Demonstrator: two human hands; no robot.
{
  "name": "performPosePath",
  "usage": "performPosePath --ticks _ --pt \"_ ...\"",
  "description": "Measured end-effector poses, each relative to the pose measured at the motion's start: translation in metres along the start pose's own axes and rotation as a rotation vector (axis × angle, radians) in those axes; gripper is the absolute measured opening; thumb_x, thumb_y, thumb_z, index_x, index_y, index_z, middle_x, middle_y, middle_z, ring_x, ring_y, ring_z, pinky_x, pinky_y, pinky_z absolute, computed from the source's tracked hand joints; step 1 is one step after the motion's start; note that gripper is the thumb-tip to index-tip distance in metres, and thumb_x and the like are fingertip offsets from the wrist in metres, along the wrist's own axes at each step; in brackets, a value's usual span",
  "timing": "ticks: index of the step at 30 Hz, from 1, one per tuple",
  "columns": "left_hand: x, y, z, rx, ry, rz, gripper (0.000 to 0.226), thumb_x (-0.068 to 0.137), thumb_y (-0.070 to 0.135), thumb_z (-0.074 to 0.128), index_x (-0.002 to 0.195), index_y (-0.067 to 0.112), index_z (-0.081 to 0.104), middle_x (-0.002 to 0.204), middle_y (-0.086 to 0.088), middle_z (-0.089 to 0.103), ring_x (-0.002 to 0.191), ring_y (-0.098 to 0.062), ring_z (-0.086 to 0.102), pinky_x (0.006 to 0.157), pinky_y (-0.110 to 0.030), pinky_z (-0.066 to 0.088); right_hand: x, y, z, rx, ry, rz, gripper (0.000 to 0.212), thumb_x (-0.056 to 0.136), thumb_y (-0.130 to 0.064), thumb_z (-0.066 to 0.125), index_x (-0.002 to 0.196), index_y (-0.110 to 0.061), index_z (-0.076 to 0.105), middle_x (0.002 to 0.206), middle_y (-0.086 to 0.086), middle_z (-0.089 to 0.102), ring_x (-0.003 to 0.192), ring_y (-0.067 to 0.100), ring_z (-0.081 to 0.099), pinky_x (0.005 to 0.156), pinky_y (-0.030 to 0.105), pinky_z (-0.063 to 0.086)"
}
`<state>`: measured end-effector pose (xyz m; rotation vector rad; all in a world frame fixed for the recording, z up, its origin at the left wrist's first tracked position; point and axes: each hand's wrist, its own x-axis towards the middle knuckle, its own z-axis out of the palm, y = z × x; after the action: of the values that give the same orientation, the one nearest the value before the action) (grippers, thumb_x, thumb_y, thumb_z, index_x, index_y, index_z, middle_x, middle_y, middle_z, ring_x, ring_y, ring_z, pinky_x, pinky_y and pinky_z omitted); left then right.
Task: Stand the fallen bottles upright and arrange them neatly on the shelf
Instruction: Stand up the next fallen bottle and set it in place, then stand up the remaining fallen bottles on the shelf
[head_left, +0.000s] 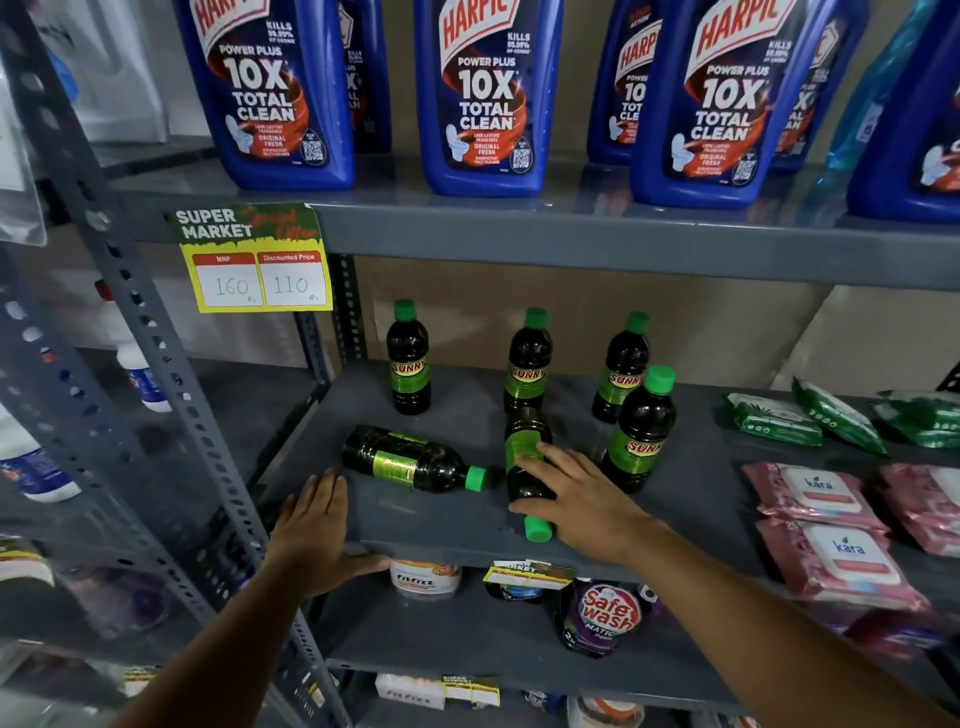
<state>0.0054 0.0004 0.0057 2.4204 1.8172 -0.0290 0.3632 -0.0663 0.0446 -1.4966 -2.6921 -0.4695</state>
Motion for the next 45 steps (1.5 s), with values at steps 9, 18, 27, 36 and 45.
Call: performPosePath --ticks 9,18,27,36,45 --pt "0.001 -0.001 0.000 -0.030 0.006 -0.007 0.147 0.040 0.103 0.024 0.150 0.010 -0.006 0.161 -0.009 -0.004 0.147 -0.026 -0.006 0.118 -0.047 0.002 0.031 0.016 -0.046 0.579 0.353 0.428 0.045 0.090 -0.032 0.064 0.129 -0.016 0.051 0.132 0.012 0.058 0.118 0.032 0.058 0.095 0.043 0.048" --pt "-0.002 0.003 0.002 0.005 0.013 -0.011 0.135 0.057 0.093 0.044 0.149 0.009 -0.008 0.161 -0.009 -0.006 0.147 -0.027 -0.006 0.118 -0.046 0.002 0.060 0.041 -0.053 1.065 0.270 0.847 0.067 0.085 -0.047 0.065 0.140 -0.022 0.037 0.130 0.004 0.057 0.119 0.023 0.054 0.094 0.035 0.043" --pt "0.000 -0.001 0.004 -0.001 0.040 0.003 0.131 0.061 0.089 0.048 0.149 0.008 -0.007 0.161 -0.009 -0.004 0.147 -0.027 -0.005 0.119 -0.047 0.002 0.065 0.033 -0.040 1.040 0.257 0.924 0.081 0.071 -0.028 0.080 0.137 -0.021 0.034 0.119 0.000 0.057 0.112 0.023 0.058 0.091 0.033 0.045" --pt "0.000 -0.001 0.006 -0.008 0.052 0.006 0.132 0.060 0.090 0.047 0.149 0.008 -0.005 0.161 -0.010 -0.002 0.147 -0.027 -0.004 0.118 -0.047 0.003 0.066 0.026 -0.031 1.112 0.348 0.909 0.099 0.070 -0.015 0.081 0.144 -0.013 0.016 0.125 0.002 0.051 0.115 0.019 0.052 0.096 0.033 0.040" --pt "-0.001 0.000 0.005 -0.042 0.056 0.002 0.134 0.055 0.093 0.040 0.149 0.011 -0.008 0.161 -0.009 -0.006 0.147 -0.026 -0.008 0.119 -0.047 0.000 0.054 -0.026 -0.019 0.318 0.682 0.490 0.064 0.070 -0.046 0.067 0.122 -0.011 0.052 0.119 0.011 0.050 0.112 0.029 0.047 0.094 0.040 0.033"
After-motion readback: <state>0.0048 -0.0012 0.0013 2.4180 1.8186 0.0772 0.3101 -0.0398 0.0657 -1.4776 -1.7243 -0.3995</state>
